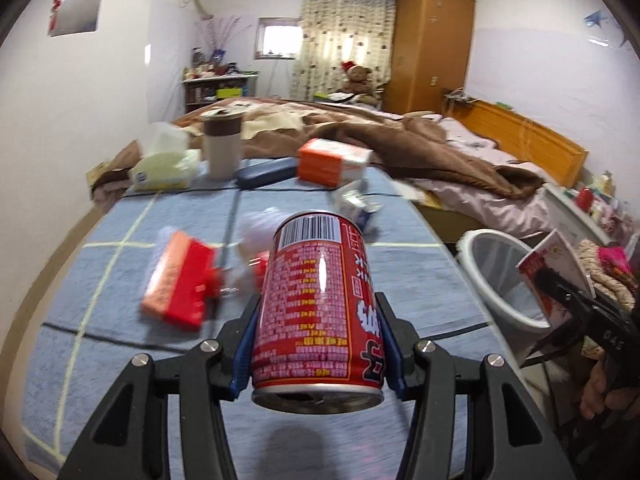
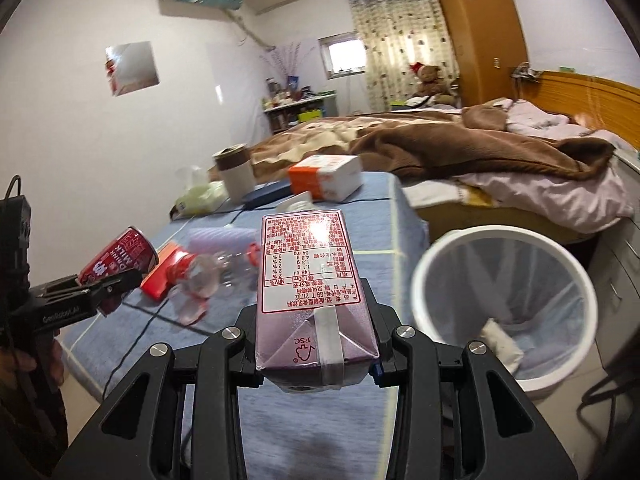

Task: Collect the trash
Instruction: 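Carry the red can and pink carton over the wastebasket with both grippers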

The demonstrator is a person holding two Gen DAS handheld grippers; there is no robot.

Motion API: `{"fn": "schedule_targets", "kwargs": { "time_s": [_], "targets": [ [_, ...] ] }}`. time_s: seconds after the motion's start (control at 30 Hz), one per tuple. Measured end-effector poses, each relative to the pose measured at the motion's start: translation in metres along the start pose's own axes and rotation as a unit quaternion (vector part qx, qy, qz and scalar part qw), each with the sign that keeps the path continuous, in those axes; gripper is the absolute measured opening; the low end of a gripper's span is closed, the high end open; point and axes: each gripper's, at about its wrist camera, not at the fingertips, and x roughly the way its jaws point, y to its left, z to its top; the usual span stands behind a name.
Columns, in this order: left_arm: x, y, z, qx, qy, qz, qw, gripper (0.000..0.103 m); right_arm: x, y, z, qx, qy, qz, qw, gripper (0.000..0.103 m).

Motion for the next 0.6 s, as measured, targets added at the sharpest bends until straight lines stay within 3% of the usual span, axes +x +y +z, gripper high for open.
{"fn": "schedule_targets", "kwargs": {
  "time_s": [0.37,0.6],
  "targets": [
    [0.018,-0.078,0.018,0.056,-0.011,-0.045,0.9973,0.054,-0.009,-0.044,0.011,0.019,-0.009,-0.058,0.998,0.038],
    [0.042,-0.127,0.024,0.092,0.004,-0.084,0.9923,0.054,-0.005,-0.073,0.015,0.038,0.008,-0.093,0.995,0.038]
  ]
}}
